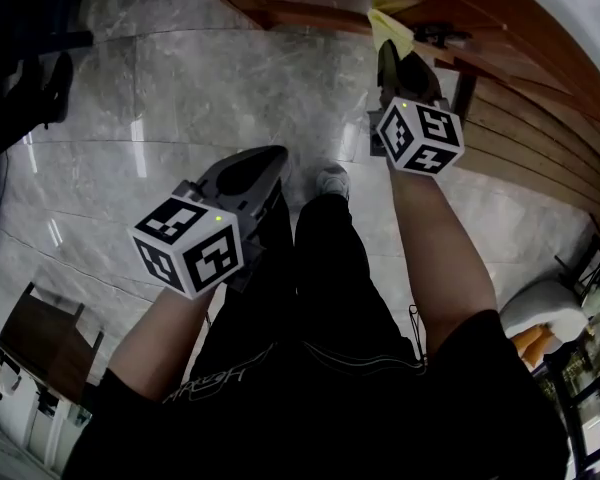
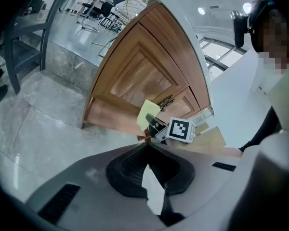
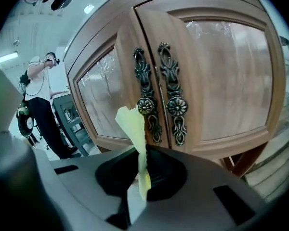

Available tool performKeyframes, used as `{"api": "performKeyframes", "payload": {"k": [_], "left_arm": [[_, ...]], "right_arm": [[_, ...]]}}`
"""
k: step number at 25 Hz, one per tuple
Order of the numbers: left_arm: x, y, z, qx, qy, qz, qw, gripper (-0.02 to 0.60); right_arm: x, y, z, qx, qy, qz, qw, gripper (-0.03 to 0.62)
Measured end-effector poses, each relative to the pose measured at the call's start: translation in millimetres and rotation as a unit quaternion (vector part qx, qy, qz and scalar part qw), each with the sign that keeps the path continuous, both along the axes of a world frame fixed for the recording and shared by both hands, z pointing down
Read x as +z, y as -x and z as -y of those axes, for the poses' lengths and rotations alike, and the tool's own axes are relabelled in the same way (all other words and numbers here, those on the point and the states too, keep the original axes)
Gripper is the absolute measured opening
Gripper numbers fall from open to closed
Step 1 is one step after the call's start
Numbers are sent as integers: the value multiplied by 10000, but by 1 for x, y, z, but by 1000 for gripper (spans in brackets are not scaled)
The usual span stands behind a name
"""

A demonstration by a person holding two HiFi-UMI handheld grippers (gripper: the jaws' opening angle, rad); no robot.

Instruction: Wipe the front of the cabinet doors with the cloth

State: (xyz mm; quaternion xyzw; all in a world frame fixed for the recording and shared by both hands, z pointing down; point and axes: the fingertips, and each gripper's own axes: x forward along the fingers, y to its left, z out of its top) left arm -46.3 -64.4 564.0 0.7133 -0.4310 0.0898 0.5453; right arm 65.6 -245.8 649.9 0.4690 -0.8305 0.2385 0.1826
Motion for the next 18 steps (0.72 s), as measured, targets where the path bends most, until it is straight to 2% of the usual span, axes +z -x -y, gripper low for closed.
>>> {"api": "performKeyframes", "payload": {"k": [10,16,18], "left_arm": [[-12,-45,7,75,-120,67,9999,6],[-31,-66,9,8,-309,102,9995,6],[-43,-74,6,-7,-406,110,9991,6]], "right_arm": [[-5,-48,-4,44,14,27,10000,41],[-26,-67,-23,-250,26,8,9997,41],[-36,-77,-37,-400,166,-39,9991,41]]}}
